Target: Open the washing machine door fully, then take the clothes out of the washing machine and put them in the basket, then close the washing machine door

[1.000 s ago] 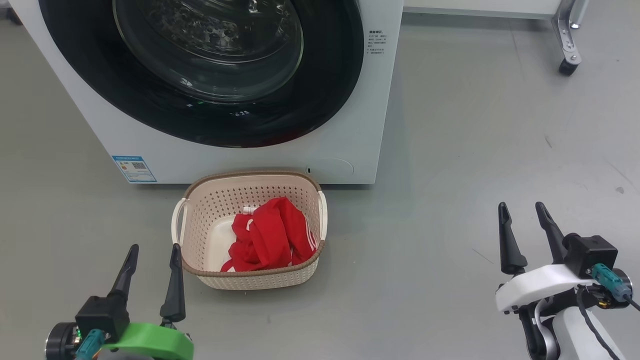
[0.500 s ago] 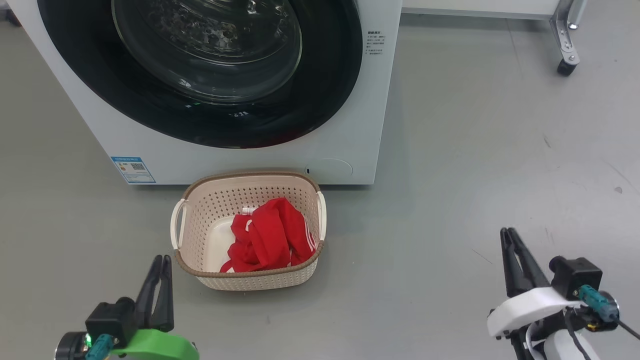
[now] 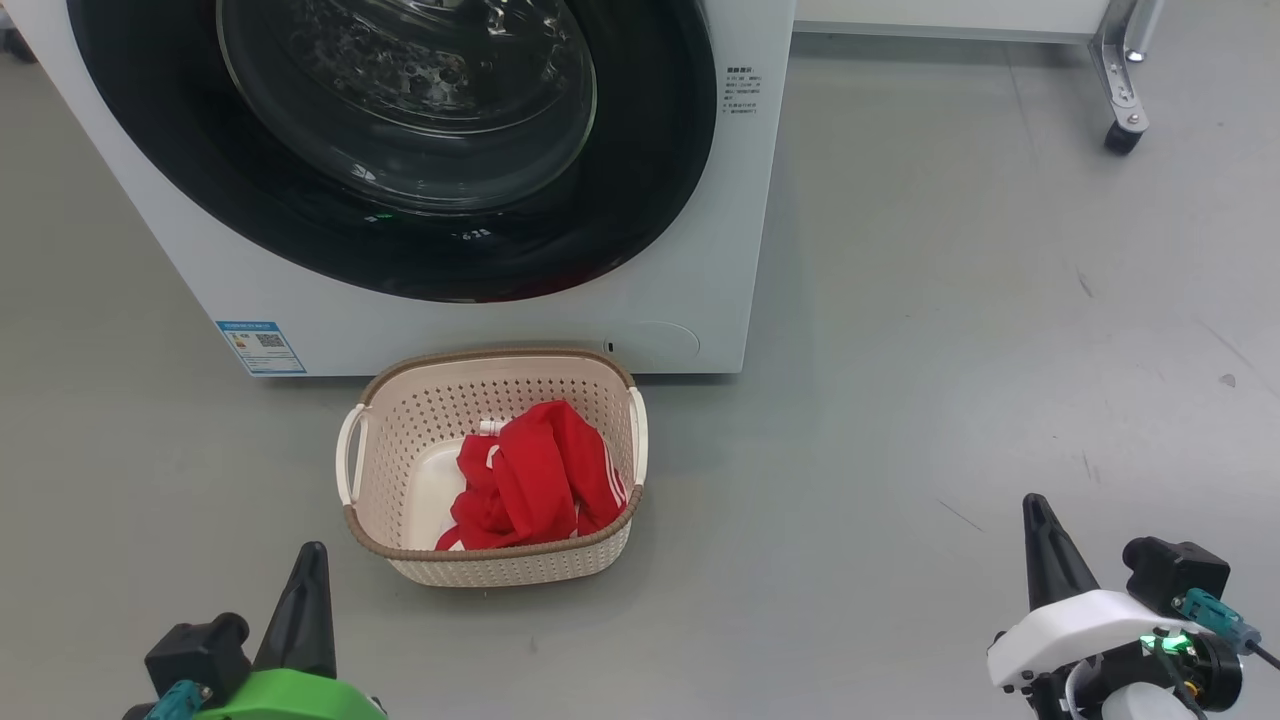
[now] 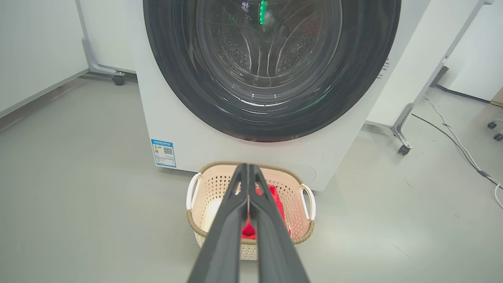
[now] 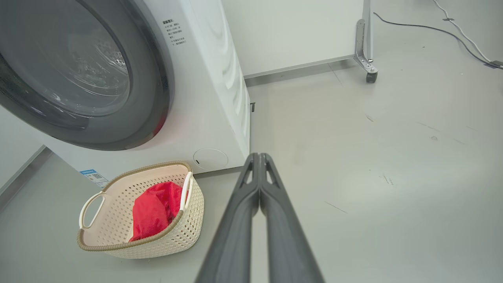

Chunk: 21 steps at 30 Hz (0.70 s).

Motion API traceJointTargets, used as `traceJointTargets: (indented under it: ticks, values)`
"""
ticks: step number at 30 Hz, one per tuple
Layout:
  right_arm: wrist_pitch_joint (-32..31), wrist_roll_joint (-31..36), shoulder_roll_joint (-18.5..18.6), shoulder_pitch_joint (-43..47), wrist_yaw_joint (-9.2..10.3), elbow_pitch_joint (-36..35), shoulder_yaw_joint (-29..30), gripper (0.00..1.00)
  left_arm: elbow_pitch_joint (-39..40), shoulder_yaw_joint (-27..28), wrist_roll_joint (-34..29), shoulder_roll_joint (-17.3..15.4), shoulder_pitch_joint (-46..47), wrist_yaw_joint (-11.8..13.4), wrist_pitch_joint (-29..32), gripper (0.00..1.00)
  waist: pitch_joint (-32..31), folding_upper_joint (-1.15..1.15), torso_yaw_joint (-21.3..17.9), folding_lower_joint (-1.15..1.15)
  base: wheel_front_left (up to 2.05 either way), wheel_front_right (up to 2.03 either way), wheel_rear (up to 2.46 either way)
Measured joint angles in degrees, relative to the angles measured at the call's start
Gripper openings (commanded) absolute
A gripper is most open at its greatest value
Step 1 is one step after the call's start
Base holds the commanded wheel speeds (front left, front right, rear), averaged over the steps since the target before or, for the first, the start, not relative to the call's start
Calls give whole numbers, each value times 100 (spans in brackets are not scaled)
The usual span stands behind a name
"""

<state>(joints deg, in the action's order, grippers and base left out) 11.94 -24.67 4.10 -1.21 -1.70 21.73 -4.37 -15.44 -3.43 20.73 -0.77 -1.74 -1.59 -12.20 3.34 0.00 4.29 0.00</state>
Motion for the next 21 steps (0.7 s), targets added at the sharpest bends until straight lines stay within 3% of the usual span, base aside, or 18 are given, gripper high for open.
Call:
traceJointTargets:
  ticks: [21]
  values:
    - [-469, -1470, -42, -73, -121, -33, 304, 0, -41, 154, 1651, -2, 46, -123, 433, 0, -74, 0, -97, 0, 0, 0, 0]
